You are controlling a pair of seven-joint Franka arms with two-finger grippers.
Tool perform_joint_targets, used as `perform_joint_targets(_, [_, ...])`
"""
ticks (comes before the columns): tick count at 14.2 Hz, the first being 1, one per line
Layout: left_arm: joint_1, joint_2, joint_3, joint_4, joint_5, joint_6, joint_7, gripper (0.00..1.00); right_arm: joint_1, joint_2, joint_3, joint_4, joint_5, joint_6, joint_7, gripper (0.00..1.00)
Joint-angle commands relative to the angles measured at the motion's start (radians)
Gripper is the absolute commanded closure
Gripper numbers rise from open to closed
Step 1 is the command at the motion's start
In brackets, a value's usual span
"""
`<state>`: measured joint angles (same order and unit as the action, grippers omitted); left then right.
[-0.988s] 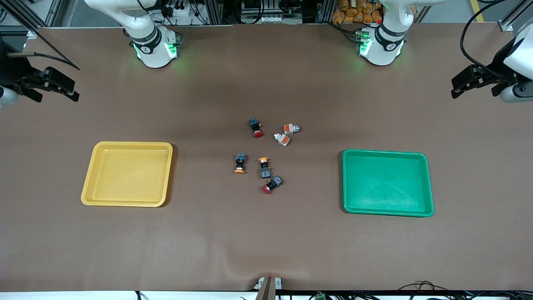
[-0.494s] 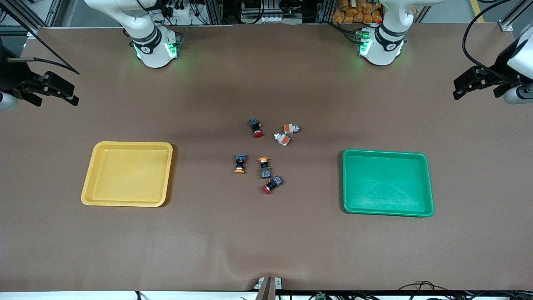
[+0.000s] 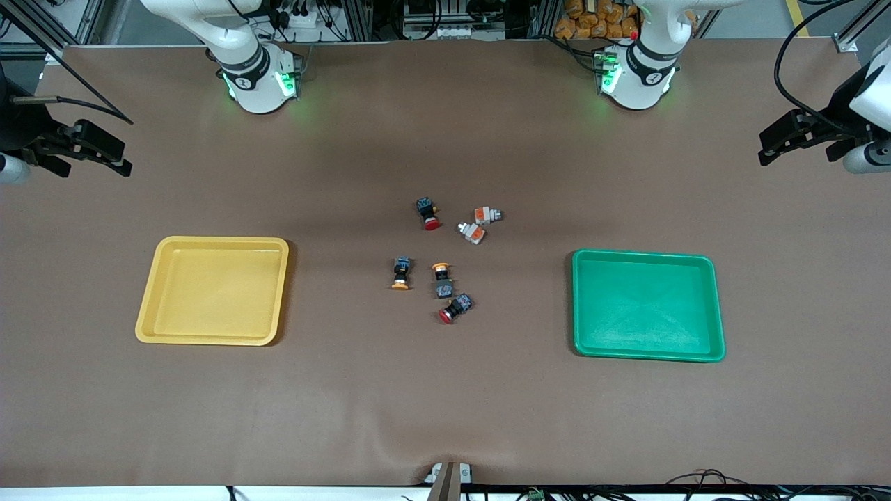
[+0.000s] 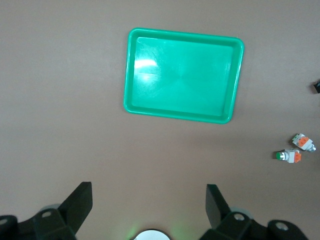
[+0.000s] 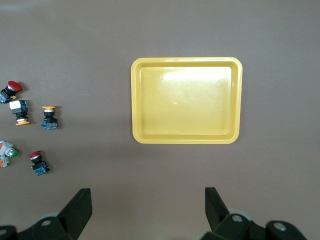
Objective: Place green and yellow buttons in trays
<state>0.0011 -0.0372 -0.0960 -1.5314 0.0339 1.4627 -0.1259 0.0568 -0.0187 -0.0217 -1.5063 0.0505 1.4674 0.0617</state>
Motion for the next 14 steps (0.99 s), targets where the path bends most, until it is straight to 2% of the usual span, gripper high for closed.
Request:
perform_joint_targets(1, [-0.007,0.026,-0.007,0.007,-0.009,-0.022,-0.008,0.00,-0.020,0.010,0.019,0.023,-0.014,-0.016,0.004,0.00])
perform_joint_targets(4, [-0.016,0.068,-0.069,-0.032,-0.025,0.001,-0.138,0.00,-0.025,0.011,0.019,0.023,-0.015,-0.016,0.004,0.00])
perform_joint_targets(7, [-0.010,0.054,-0.178,-0.203,-0.020,0.169,-0.308,0.00,-0.028,0.010,0.019,0.026,-0.015,-0.015,0.004,0.00])
perform_joint_targets(11, [-0.010,0.040,-0.284,-0.433,-0.019,0.430,-0.337,0.00,-0.026,0.013,0.019,0.026,-0.014,-0.015,0.003,0.00])
perform_joint_targets(14, [-0.013,0.066,-0.323,-0.521,-0.025,0.537,-0.385,0.00,-0.025,0.028,0.019,0.026,-0.014,-0.013,0.001,0.00])
